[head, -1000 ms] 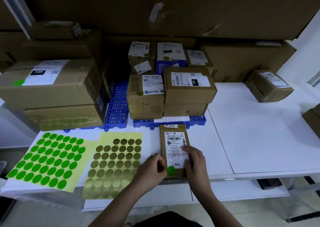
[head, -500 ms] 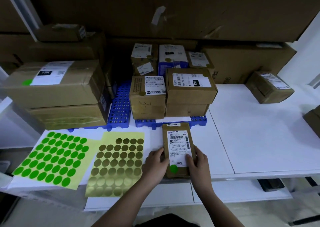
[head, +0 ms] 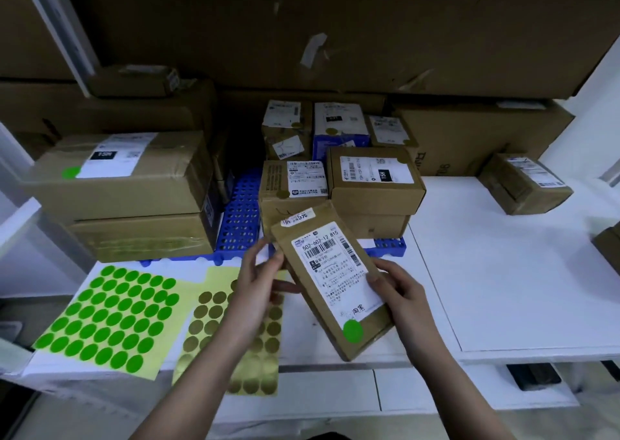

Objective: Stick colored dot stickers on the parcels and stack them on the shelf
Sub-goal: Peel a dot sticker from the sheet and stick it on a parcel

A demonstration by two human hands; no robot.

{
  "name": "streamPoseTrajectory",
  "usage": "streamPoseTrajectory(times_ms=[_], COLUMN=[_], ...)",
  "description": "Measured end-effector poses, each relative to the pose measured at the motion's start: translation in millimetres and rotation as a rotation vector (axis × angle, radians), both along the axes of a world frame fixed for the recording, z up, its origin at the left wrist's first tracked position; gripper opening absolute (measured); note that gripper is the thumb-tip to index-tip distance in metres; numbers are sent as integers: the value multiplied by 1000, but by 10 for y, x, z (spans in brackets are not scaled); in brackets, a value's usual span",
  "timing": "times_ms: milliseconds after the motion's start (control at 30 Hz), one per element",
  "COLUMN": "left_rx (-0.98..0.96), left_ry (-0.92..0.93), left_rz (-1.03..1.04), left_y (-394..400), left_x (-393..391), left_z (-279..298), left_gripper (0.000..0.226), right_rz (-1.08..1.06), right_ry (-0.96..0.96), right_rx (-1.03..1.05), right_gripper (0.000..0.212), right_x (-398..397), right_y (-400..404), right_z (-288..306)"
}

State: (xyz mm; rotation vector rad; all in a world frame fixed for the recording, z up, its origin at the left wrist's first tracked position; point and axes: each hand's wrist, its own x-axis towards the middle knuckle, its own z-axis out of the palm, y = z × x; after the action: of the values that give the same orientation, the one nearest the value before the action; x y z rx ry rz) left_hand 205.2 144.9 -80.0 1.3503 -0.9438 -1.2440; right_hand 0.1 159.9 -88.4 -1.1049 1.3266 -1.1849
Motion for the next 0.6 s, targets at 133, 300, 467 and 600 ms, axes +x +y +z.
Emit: streamPoseTrajectory(times_ms=[133, 300, 467, 600], left_rx=[-81, -125, -167, -219], left_ry=[-24, -39, 41, 80], left_rz=[53, 80, 178, 328], left_y=[-154, -340, -446, -547], left_x=[290, 672, 1021, 1324], left_z=[296, 537, 765, 961], left_gripper=[36, 30, 31, 34], right_rz=[96, 188, 166, 204], right_ry=[51, 102, -24, -62], right_rx=[-34, -39, -23, -74], right_gripper=[17, 14, 19, 30], right_x=[139, 393, 728, 1078], right_y=[-298, -660, -903, -1054], right_z=[280, 645, 911, 1006])
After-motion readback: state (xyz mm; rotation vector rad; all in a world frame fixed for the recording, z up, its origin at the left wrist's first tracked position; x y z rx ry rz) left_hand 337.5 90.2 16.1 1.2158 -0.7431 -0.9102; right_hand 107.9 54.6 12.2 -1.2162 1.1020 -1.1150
